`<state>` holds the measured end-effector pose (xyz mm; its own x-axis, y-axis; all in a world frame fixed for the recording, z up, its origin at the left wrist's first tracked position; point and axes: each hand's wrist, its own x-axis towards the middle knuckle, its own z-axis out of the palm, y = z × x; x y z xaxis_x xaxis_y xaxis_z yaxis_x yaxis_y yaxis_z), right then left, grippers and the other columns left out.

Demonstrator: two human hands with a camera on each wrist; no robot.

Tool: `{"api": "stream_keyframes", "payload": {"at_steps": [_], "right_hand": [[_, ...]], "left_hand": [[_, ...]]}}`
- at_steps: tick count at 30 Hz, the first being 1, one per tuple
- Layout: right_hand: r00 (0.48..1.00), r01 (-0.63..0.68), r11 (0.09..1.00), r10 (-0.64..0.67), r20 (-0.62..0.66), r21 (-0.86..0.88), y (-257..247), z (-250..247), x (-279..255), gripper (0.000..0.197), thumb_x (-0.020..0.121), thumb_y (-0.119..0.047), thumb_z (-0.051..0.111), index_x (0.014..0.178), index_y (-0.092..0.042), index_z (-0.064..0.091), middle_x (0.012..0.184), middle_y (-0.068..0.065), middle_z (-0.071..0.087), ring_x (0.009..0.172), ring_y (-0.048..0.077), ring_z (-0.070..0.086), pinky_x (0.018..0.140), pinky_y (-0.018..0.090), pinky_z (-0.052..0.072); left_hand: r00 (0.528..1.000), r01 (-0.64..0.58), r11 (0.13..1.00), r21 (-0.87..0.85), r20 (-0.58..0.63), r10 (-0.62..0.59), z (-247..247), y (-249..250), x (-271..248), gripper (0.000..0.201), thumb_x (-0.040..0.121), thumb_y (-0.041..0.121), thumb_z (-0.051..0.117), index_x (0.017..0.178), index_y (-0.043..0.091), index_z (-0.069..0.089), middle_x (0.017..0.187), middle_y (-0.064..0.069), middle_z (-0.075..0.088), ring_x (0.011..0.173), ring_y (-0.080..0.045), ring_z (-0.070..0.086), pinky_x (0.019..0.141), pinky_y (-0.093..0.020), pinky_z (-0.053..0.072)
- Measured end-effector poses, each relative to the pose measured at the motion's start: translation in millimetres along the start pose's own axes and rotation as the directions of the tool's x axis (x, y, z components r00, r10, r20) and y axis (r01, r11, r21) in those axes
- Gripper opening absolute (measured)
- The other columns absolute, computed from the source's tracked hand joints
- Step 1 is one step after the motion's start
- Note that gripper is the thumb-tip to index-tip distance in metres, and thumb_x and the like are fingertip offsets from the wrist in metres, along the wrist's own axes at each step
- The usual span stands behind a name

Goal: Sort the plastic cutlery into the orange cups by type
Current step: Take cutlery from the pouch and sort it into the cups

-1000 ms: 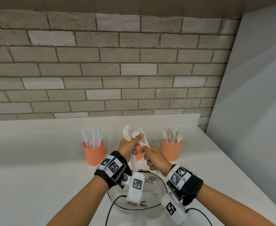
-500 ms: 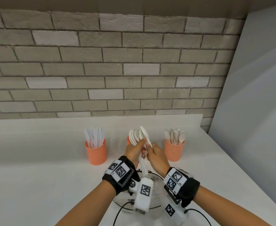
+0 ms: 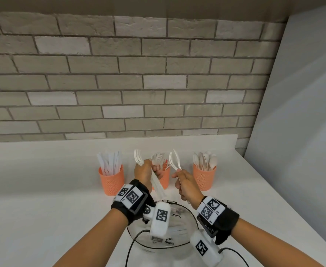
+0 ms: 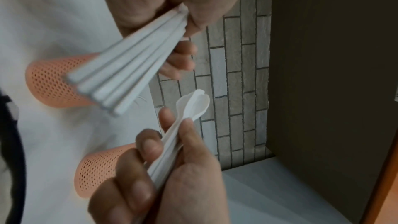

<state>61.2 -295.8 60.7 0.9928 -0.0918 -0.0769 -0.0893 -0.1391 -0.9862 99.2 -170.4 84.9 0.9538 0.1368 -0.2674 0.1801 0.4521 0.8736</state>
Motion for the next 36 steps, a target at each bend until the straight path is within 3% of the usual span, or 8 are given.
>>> {"api": "stream_keyframes", "payload": {"at_steps": [4,9,13,18,24,27,31,36], "right_hand": [[1.0,0.022,0.999,-0.022,0.0,0.026,-3,4,-1,0.025,0.101,-0.025,0.031,0.089,-0.016,0.051,0.055,0.001,0.038,0.03,0.0,0.026,0.032,0.015,0.019],[0.998,0.051,0.999,-0.051,0.028,0.012,-4,6,-4,0.024,0.101,-0.029,0.03,0.1,-0.014,0.049,0.056,0.001,0.039,0.032,0.0,0.027,0.031,0.014,0.02],[0.995,0.092,0.996,-0.092,0.045,0.005,-6,8,-8,0.024,0.102,-0.029,0.03,0.098,-0.012,0.046,0.057,0.0,0.041,0.028,-0.001,0.032,0.031,0.011,0.023],[0.99,0.127,0.992,-0.129,0.059,0.022,-6,5,-7,0.028,0.102,-0.026,0.026,0.086,-0.013,0.045,0.061,0.002,0.049,0.03,0.0,0.037,0.031,0.013,0.025],[0.995,0.083,0.996,-0.081,0.057,-0.035,-1,-6,0,0.022,0.101,-0.017,0.025,0.096,-0.019,0.047,0.07,0.003,0.062,0.047,0.011,0.055,0.042,0.022,0.044],[0.996,0.079,0.995,-0.081,-0.024,-0.066,2,-17,11,0.02,0.099,-0.009,0.03,0.101,-0.015,0.049,0.086,0.007,0.064,0.067,0.013,0.059,0.059,0.022,0.047],[0.979,0.126,0.991,-0.129,-0.156,-0.034,1,-43,33,0.025,0.092,0.008,0.035,0.104,-0.002,0.055,0.095,0.01,0.06,0.072,0.009,0.058,0.068,0.015,0.049],[0.925,0.125,0.992,-0.121,-0.359,-0.01,-5,-89,57,0.027,0.085,0.005,0.055,0.078,-0.021,0.054,0.084,0.007,0.066,0.078,0.019,0.064,0.077,0.032,0.049]], "left_hand": [[0.997,0.017,0.986,0.167,0.066,-0.029,-2,-5,-5,0.011,0.087,0.011,0.055,0.076,0.012,0.055,0.034,0.007,0.035,0.028,-0.007,0.034,0.034,-0.015,0.032],[0.982,-0.03,0.952,0.303,0.185,-0.028,4,-16,-12,0.031,0.081,0.036,0.067,0.086,0.005,0.063,0.037,0.006,0.033,0.032,-0.008,0.034,0.036,-0.019,0.034],[0.984,-0.066,0.953,0.296,0.176,0.013,13,-24,-15,0.038,0.083,0.029,0.068,0.101,-0.001,0.053,0.035,0.006,0.043,0.029,-0.008,0.036,0.033,-0.018,0.035],[0.99,-0.027,0.954,0.298,0.141,-0.016,19,-26,-16,0.034,0.086,0.021,0.062,0.058,0.005,0.05,0.036,-0.002,0.041,0.03,-0.015,0.041,0.036,-0.021,0.037],[0.987,0.017,0.976,0.219,0.155,-0.052,15,-14,-10,0.015,0.088,0.01,0.052,0.079,0.002,0.06,0.061,-0.011,0.058,0.048,-0.02,0.053,0.049,-0.026,0.045],[0.986,0.049,0.991,0.125,0.15,-0.067,15,-3,2,0.011,0.091,0.006,0.048,0.086,0.003,0.057,0.078,-0.013,0.064,0.067,-0.021,0.062,0.073,-0.031,0.051],[0.964,-0.002,0.997,0.082,0.266,-0.02,6,14,15,0.016,0.089,-0.008,0.047,0.085,0.006,0.054,0.06,-0.007,0.07,0.053,-0.015,0.068,0.06,-0.027,0.057],[0.958,-0.166,0.944,0.286,0.274,0.086,-8,22,38,0.015,0.086,-0.006,0.054,0.084,0.008,0.059,0.061,-0.003,0.071,0.056,-0.012,0.069,0.063,-0.028,0.057]]}}
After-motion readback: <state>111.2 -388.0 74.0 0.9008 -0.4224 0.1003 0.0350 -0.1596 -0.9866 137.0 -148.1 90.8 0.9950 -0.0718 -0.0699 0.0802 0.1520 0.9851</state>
